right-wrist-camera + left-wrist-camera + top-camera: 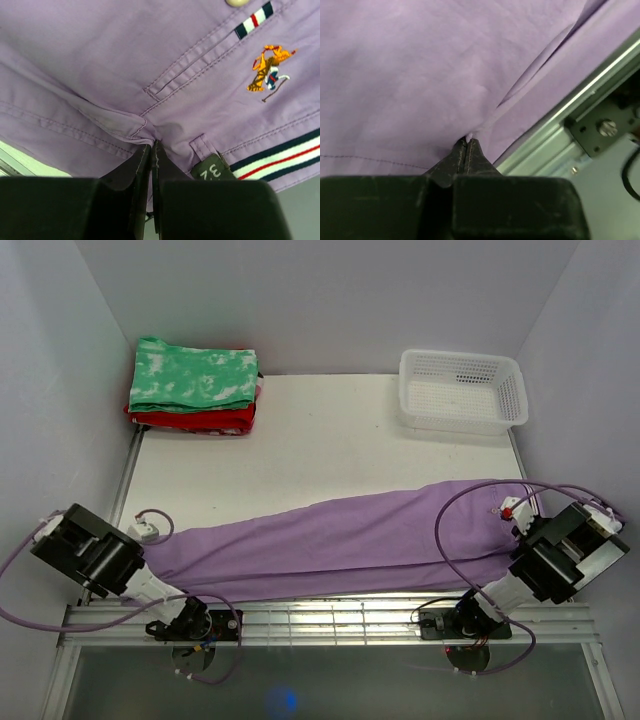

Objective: Fold and stack the trousers
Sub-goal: Fold the trousers

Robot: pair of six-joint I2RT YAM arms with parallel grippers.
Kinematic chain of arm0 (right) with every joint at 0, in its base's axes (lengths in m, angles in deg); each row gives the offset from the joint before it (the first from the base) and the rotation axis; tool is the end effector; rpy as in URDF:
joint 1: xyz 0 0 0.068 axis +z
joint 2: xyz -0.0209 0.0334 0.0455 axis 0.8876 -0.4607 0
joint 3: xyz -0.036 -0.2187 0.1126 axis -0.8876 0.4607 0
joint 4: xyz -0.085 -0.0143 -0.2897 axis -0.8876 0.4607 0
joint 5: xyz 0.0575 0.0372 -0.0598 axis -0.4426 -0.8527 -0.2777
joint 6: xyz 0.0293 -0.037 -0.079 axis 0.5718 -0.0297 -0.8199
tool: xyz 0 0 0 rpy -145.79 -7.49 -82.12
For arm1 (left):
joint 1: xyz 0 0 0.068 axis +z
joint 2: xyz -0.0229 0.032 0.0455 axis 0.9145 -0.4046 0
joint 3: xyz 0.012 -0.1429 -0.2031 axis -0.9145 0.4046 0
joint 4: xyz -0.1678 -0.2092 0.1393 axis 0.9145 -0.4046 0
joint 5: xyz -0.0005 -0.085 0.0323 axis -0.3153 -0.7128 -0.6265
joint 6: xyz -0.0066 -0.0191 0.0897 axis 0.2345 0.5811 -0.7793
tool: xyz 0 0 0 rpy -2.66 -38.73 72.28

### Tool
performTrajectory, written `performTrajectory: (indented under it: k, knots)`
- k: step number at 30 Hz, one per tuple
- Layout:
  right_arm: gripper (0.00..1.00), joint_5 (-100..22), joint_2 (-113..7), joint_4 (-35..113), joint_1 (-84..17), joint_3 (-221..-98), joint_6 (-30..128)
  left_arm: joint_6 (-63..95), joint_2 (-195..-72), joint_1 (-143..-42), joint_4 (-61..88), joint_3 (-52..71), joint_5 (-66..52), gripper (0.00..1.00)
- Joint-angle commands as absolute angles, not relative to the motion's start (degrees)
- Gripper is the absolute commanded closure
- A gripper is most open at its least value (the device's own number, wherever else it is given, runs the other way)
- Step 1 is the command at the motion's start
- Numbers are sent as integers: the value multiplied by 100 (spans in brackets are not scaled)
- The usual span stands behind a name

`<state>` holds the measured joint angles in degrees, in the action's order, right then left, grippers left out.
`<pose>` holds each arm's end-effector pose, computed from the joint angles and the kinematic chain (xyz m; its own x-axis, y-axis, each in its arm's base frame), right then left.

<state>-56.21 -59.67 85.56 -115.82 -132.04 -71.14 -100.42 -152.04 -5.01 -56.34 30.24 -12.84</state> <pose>0.1947 -0.2026 0.0663 -0.4196 -0.8313 -0.3644 -0.8316 0.5130 -0.2128 0.1320 0.1980 0.0574 -0.7389 0.5988 -0.3091 0.6717 0.6908 -0.2677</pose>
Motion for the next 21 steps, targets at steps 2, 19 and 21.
performTrajectory:
  k: [2, 19, 21]
  knots:
    - [92, -5365, -6223, 8663, -11188, -13704, -7833, -9008, -16105, -1145, -5576, 1549, -1798, 100]
    - [92, -5409, -6575, 8496, -10282, -14495, -5846, -6604, -17232, -2667, -4311, -104, -1902, 100]
    - [92, -5487, -6470, 8732, -10343, -14566, -6063, -6780, -17144, -2667, -4513, -314, -1894, 100]
